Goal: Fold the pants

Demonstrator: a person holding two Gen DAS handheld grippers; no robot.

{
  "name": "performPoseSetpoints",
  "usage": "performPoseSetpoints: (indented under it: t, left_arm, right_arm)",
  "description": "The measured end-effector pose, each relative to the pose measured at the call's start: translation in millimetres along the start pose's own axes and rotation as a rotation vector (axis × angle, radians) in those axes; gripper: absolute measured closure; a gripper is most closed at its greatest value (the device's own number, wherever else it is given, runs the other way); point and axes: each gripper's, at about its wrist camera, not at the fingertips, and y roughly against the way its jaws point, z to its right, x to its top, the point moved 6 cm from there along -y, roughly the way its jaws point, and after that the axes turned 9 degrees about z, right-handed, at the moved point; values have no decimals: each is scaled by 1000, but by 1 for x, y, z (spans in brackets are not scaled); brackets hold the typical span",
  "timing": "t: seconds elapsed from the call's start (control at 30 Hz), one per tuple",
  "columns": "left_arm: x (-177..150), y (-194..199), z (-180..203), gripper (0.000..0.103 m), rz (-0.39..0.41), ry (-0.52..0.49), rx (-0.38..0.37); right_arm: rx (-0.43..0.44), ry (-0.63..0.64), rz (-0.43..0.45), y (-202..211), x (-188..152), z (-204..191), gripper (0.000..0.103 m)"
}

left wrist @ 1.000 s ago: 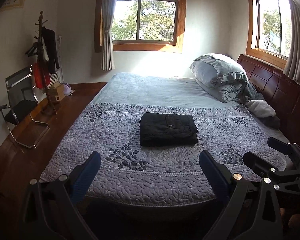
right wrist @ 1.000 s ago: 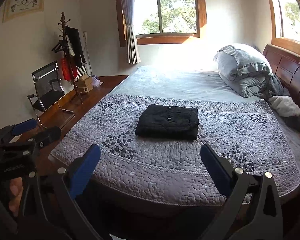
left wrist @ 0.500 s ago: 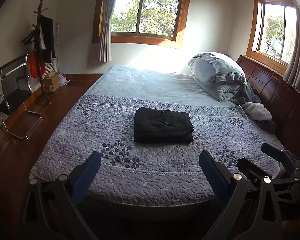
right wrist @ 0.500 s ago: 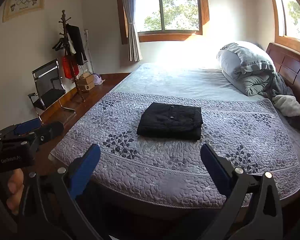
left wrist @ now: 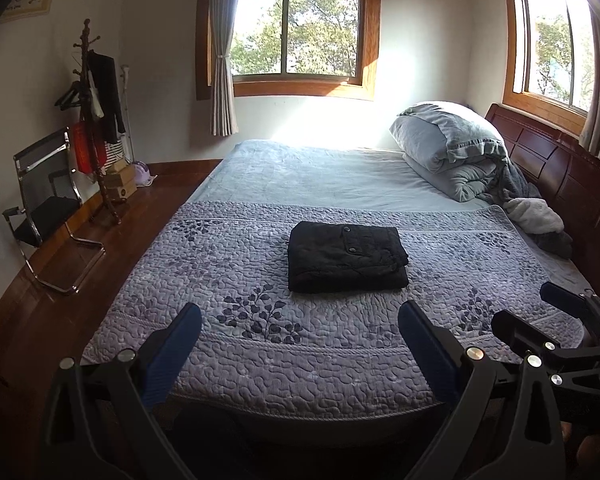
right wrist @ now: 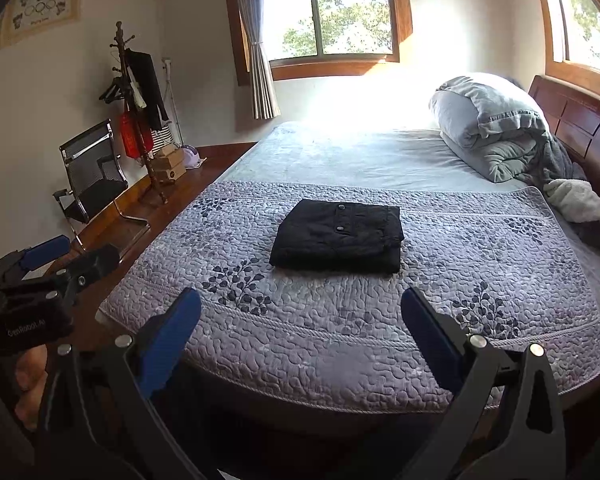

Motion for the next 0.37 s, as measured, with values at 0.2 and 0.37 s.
performPoseSetpoints:
  t: [0.2, 0.37]
  left_arm:
    - [1, 1, 4, 4, -6, -25, -6]
    - [0, 4, 9, 4, -6, -32, -46]
  right_arm:
    - [-9, -2, 11, 2, 4, 4, 3]
    - [-25, 0, 7, 1, 4, 7, 3]
